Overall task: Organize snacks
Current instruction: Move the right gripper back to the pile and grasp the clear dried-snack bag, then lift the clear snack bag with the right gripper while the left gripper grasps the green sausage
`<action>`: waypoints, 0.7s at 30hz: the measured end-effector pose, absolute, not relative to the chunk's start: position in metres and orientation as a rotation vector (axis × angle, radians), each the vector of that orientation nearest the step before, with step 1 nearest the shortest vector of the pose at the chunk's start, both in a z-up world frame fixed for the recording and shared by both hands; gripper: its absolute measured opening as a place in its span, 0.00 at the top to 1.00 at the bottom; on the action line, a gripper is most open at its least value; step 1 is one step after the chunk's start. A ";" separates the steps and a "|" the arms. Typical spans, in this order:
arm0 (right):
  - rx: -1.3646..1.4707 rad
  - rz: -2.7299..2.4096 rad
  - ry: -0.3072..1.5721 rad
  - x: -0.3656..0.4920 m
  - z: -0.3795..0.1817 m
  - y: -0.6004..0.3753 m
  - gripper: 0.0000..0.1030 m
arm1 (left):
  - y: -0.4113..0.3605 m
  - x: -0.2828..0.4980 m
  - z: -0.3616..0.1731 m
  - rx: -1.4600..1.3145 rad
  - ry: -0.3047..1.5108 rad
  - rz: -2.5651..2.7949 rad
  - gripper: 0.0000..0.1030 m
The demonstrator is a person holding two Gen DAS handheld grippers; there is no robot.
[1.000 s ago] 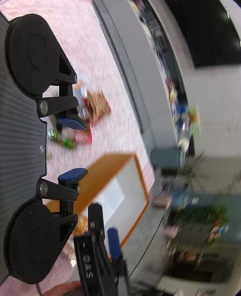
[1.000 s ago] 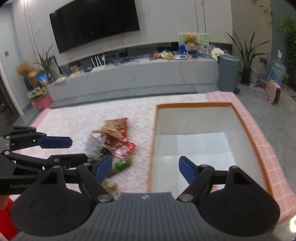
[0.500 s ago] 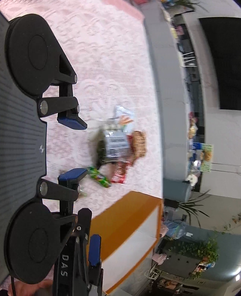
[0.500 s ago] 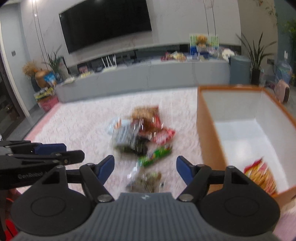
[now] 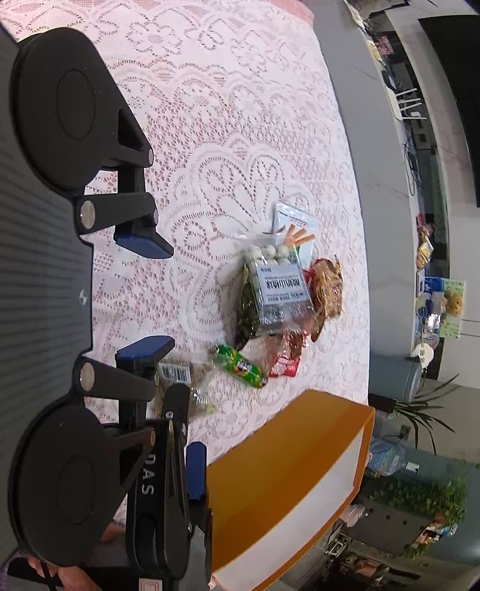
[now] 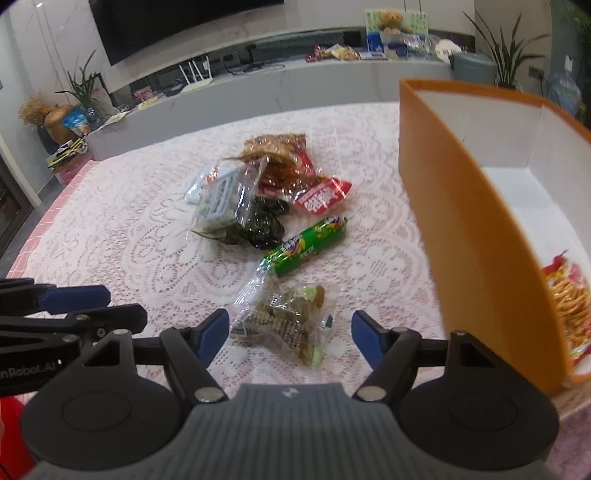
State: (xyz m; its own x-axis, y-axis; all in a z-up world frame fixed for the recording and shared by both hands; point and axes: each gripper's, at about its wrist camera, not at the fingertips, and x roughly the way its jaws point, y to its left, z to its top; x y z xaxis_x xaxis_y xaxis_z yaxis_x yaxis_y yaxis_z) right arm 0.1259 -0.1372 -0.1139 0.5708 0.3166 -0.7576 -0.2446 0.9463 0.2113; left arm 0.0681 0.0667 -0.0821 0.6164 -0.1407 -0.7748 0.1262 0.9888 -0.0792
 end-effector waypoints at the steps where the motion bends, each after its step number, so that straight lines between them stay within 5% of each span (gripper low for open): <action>1: 0.094 0.330 0.916 0.130 -0.117 -0.135 0.30 | 0.067 0.071 -0.083 -0.018 0.899 -0.151 0.45; 11: 0.069 0.306 0.971 0.151 -0.137 -0.117 0.28 | 0.068 0.086 -0.088 0.023 0.893 -0.152 0.37; 21: 0.068 0.353 0.982 0.151 -0.133 -0.124 0.51 | 0.056 0.100 -0.086 0.056 0.859 -0.223 0.37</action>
